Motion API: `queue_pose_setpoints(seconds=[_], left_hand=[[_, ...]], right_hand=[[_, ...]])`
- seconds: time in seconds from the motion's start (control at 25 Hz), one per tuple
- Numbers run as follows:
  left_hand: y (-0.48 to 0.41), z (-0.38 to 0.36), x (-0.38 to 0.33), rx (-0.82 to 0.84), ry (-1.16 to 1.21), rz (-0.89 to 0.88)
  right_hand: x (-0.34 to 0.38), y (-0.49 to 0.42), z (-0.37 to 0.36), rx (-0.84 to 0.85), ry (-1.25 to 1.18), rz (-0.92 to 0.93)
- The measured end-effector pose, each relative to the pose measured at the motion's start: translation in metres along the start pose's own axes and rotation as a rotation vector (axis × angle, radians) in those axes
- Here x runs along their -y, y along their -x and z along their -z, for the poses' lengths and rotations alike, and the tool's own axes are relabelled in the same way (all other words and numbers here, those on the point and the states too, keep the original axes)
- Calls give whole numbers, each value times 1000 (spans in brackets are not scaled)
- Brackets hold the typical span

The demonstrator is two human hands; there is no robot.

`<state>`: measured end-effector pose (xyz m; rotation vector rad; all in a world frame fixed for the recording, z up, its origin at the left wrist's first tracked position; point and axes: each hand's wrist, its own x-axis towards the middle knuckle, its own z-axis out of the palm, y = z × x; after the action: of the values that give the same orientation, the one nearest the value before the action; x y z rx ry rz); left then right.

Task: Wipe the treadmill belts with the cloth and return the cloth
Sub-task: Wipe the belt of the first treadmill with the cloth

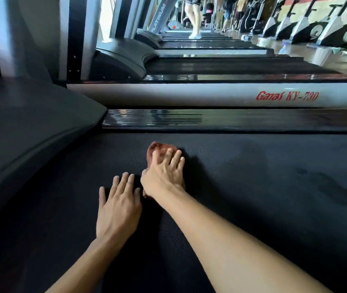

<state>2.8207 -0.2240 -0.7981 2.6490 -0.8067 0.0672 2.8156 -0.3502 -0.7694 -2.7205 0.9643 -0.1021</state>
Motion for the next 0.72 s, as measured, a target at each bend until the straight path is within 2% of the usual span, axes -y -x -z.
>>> queue_pose_setpoints(seconds=[0.2,0.32,0.4,0.52,0.64,0.72], left_hand=[[-7,-8,5,32,-119,11],[-4,-6,0,40,-120,17],[-3,-6,1,42,-125,23],[-4,-6,-1,87,-136,22],[-4,-5,-5,113,-146,31],[3,-3,-13,120,-142,19]], right_hand=[[-35,-70,5,-34,2,71],[-94,-89,23,-75,103,4],[-134,-81,39,-96,117,-69],[-169,-15,52,-81,102,-99],[-151,54,32,-145,168,88],[-128,48,18,-137,139,260]])
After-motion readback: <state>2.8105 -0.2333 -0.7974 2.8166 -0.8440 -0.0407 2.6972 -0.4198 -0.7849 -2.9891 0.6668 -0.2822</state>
